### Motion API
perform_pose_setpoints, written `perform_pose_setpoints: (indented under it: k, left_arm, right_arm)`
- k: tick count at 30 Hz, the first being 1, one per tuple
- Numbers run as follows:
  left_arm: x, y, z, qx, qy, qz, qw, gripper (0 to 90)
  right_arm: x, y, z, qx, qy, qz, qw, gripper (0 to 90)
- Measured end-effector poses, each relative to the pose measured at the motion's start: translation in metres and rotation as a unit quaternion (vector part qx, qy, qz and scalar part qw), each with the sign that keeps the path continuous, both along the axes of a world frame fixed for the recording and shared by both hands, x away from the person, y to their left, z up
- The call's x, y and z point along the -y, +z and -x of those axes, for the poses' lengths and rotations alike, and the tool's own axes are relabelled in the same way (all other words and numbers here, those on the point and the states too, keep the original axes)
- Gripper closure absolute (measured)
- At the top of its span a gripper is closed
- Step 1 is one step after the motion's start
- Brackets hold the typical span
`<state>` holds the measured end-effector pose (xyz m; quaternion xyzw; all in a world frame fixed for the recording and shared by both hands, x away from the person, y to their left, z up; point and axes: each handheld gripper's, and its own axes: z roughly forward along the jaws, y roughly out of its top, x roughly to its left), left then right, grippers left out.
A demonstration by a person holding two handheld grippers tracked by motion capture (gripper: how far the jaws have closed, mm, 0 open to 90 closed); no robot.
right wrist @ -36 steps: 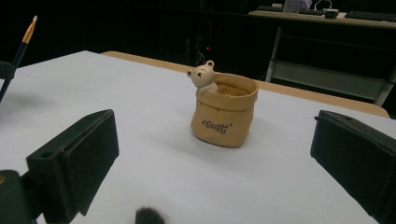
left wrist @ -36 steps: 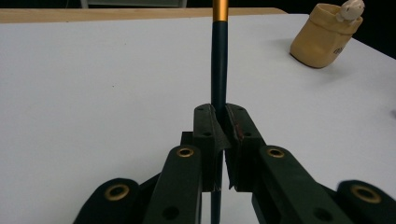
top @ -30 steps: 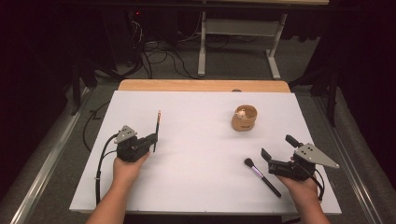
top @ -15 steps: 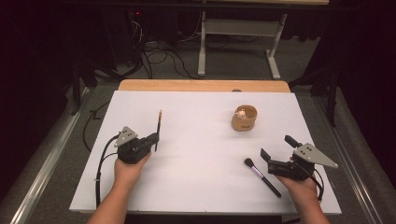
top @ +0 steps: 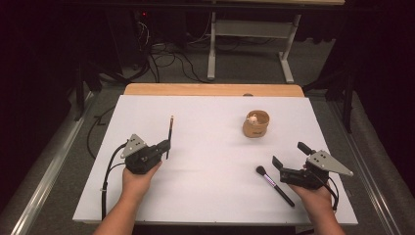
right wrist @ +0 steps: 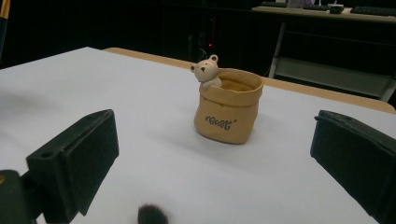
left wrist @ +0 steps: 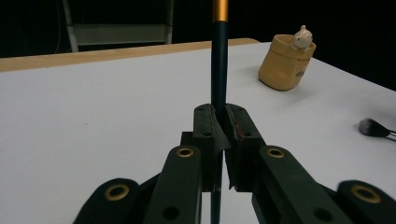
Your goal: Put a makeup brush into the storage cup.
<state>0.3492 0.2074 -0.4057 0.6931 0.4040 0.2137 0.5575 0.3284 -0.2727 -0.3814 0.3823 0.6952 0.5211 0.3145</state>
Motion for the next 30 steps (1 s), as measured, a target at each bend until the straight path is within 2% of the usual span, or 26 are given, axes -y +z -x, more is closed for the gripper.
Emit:
perform_pose_setpoints:
  k: [11, 17, 22, 25, 30]
  left_arm:
    - [0.023, 0.009, 0.011, 0.024, -0.028, -0.019, 0.9991, 83.9]
    - [0.037, 0.011, 0.016, 0.024, -0.056, -0.025, 0.9979, 83.9]
    - [0.044, 0.014, 0.02, 0.03, -0.065, -0.021, 0.9972, 83.9]
    - [0.046, 0.015, 0.021, 0.031, -0.07, -0.018, 0.9969, 83.9]
    - [0.045, 0.017, 0.021, 0.032, -0.067, -0.012, 0.9972, 83.9]
  right_arm:
    - [-0.002, 0.0, 0.0, 0.0, 0.003, 0.001, 1.0, 2.6]
    - [-0.006, 0.002, 0.002, 0.002, 0.01, -0.001, 1.0, 2.6]
    - [-0.013, 0.005, 0.006, 0.005, 0.019, -0.005, 0.9998, 2.7]
    - [-0.019, 0.007, 0.008, 0.008, 0.024, 0.002, 0.9997, 2.7]
    - [-0.026, 0.014, 0.008, 0.013, 0.021, 0.0, 0.9997, 2.6]
